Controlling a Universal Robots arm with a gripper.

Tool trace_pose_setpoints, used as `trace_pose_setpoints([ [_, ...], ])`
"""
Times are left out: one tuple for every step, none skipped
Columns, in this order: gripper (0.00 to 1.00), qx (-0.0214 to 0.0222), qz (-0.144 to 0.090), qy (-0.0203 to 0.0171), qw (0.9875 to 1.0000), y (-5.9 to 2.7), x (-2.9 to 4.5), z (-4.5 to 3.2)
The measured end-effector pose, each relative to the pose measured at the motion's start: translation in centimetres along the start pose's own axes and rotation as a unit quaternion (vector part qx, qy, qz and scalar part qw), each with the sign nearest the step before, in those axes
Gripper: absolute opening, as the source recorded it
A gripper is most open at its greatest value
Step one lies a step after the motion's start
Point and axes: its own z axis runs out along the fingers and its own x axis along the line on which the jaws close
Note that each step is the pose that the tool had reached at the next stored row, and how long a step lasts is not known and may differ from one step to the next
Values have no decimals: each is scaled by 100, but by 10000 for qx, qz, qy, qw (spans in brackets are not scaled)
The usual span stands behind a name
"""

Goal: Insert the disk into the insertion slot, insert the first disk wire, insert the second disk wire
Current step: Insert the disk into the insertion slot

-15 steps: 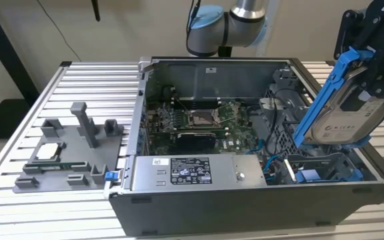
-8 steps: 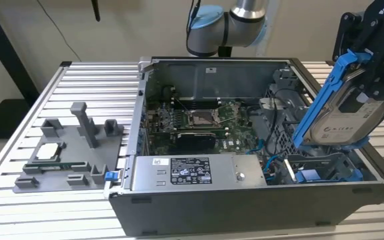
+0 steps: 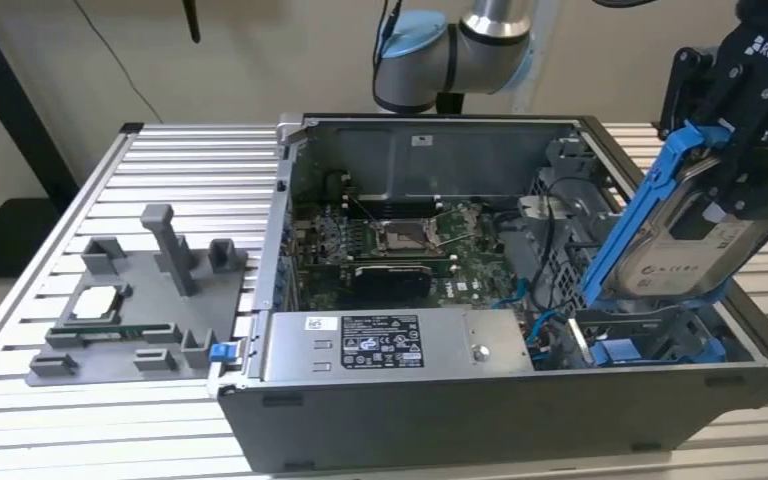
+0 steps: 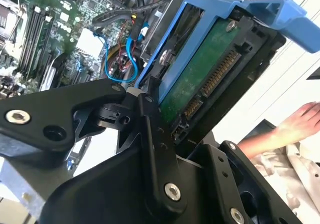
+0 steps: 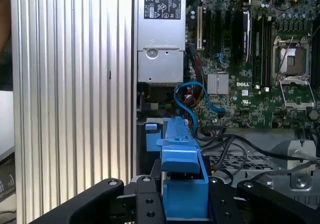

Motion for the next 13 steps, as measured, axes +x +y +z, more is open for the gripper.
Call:
trace_pose_setpoints([
  [0, 0, 0, -4, 10000, -7, 0, 17],
  [0, 0, 0, -8, 10000, -14, 0, 35],
  [0, 0, 0, -10, 10000, -23, 0, 53],
  [0, 0, 0, -12, 10000, -33, -1, 71],
  [0, 0, 0, -14, 10000, -43, -1, 88],
  [0, 0, 0, -15, 10000, -51, -1, 106],
  [0, 0, 0, -15, 10000, -59, -1, 124],
  [0, 0, 0, -15, 10000, -68, -1, 141],
  [0, 0, -1, -16, 10000, -80, -1, 159],
  [0, 0, -1, -16, 10000, -90, -1, 173],
  [0, 0, -1, -16, 10000, -99, -2, 189],
  [0, 0, 0, -17, 10000, -107, -2, 204],
  [0, 0, -1, -18, 10000, -113, -2, 219],
])
